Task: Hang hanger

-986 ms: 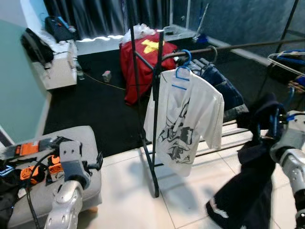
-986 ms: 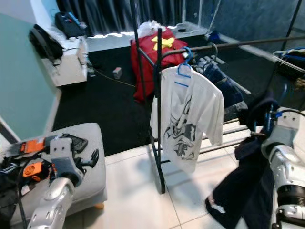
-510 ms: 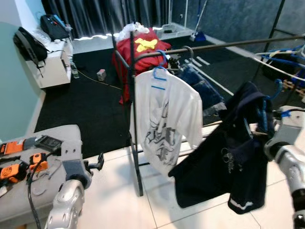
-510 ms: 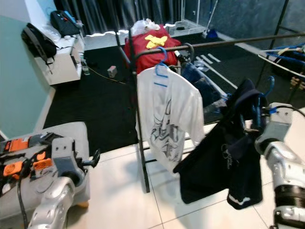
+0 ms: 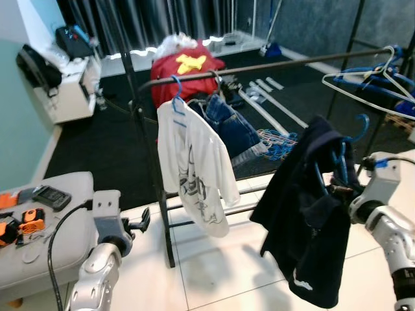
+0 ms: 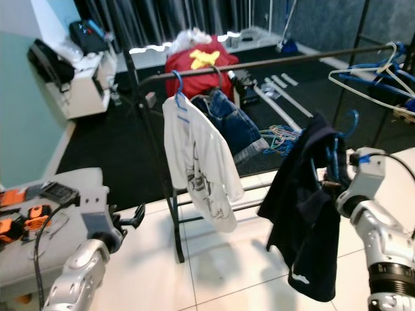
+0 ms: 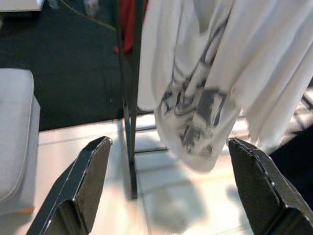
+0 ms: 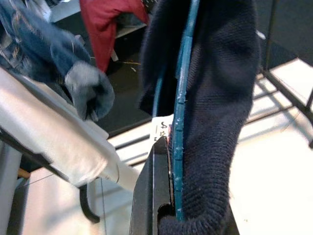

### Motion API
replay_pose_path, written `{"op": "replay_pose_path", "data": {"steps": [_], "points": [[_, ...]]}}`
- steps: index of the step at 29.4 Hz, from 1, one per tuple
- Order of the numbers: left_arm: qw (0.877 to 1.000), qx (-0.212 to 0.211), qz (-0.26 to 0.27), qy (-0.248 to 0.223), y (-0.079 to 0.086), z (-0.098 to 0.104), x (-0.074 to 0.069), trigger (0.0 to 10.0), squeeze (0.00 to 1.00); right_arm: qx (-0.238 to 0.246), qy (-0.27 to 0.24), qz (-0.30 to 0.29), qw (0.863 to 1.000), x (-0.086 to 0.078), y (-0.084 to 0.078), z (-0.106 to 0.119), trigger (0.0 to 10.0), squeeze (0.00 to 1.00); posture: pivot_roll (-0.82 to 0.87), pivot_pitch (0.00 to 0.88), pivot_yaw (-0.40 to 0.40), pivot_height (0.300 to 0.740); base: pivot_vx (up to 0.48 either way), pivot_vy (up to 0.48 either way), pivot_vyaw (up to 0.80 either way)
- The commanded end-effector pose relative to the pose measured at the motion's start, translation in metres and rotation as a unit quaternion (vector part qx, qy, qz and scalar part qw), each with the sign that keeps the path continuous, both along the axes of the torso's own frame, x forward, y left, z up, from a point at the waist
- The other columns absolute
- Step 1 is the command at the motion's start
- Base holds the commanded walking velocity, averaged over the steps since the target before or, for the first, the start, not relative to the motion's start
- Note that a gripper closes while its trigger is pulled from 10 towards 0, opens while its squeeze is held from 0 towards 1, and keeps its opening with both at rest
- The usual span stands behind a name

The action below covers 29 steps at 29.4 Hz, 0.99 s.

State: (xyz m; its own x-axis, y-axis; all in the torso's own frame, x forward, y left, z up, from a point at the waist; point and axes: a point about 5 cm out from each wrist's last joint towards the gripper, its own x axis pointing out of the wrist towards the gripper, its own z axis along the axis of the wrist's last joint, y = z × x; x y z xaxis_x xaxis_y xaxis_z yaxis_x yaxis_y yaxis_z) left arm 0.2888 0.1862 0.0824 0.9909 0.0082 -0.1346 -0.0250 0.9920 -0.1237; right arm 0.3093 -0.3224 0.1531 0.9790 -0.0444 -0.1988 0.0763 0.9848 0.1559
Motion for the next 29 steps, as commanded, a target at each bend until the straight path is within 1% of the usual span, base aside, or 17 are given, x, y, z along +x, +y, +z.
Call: {"op": "replay_pose_path", "data": {"steps": [1,2,5,7,10,12,14,18,19,20,21,27,29], "points": [[1.0,0.002,0.012,0.018,0.009,-0.007,-0.005,10.0,0.0,-0.002,-0.042,0.027,0.999,0.006,0.009,0.019,10.0,0.0,-0.21,0.0,0.062,0.74,0.0,-0.428,0.8],[1.0,0.0,0.012,0.018,0.008,-0.007,-0.005,10.0,0.0,-0.003,-0.042,0.025,0.999,0.006,0.007,0.019,10.0,0.0,-0.21,0.0,0.062,0.74,0.0,-0.428,0.8],[1.0,-0.002,0.01,0.018,0.007,-0.007,-0.004,10.0,0.0,-0.007,-0.041,0.023,0.999,0.005,0.005,0.02,10.0,0.0,-0.22,0.0,0.062,0.74,0.0,0.0,0.8],[1.0,-0.005,0.009,0.013,0.005,-0.006,-0.003,10.0,0.0,-0.014,-0.038,0.01,0.999,0.004,0.0,0.021,10.0,0.0,-0.22,0.0,0.062,0.74,0.0,0.0,0.8],[1.0,0.002,0.009,0.017,0.003,-0.007,-0.002,10.0,0.0,-0.031,-0.025,-0.02,0.999,0.003,-0.009,0.02,10.0,0.0,-0.22,0.0,0.062,0.74,0.0,0.0,0.8],[1.0,0.003,0.009,0.018,0.003,-0.007,-0.001,10.0,0.0,-0.032,-0.024,-0.023,0.999,0.003,-0.01,0.02,10.0,0.0,-0.22,0.0,0.062,0.74,0.0,0.0,0.0],[1.0,-0.004,-0.008,0.013,0.0,-0.005,-0.002,10.0,0.0,-0.027,-0.017,-0.036,0.999,0.003,-0.015,0.02,10.0,0.0,-0.22,0.0,0.06,0.74,0.0,0.0,0.0],[1.0,-0.009,-0.015,0.009,-0.001,-0.004,-0.003,10.0,0.0,-0.025,-0.014,-0.04,0.999,0.002,-0.017,0.02,10.0,0.0,-0.22,0.0,0.06,0.74,0.0,0.0,0.0],[1.0,-0.009,-0.014,0.008,0.0,-0.004,-0.003,10.0,0.0,-0.031,-0.014,-0.032,0.999,0.003,-0.017,0.022,10.0,0.0,-0.22,0.0,0.058,0.74,0.48,0.0,0.0],[1.0,-0.009,-0.013,0.004,0.001,-0.003,-0.003,10.0,0.0,-0.04,-0.019,-0.019,0.999,0.004,-0.015,0.028,10.0,0.0,-0.22,0.0,0.058,0.74,0.48,0.0,0.0],[1.0,-0.009,-0.013,0.004,0.001,-0.003,-0.003,10.0,0.0,-0.04,-0.019,-0.019,0.999,0.004,-0.015,0.028,10.0,0.0,-0.22,0.0,0.058,0.74,0.48,0.0,0.0],[1.0,-0.012,-0.015,0.003,0.0,-0.003,-0.004,10.0,0.0,-0.079,-0.037,0.015,0.996,0.009,-0.012,0.053,10.0,0.0,-0.22,0.0,0.056,0.74,0.48,0.0,0.0],[1.0,-0.012,-0.015,0.003,0.0,-0.004,-0.005,10.0,0.0,-0.081,-0.037,0.018,0.996,0.009,-0.011,0.054,10.0,0.0,-0.22,0.0,0.056,0.74,0.48,0.0,0.0]]}}
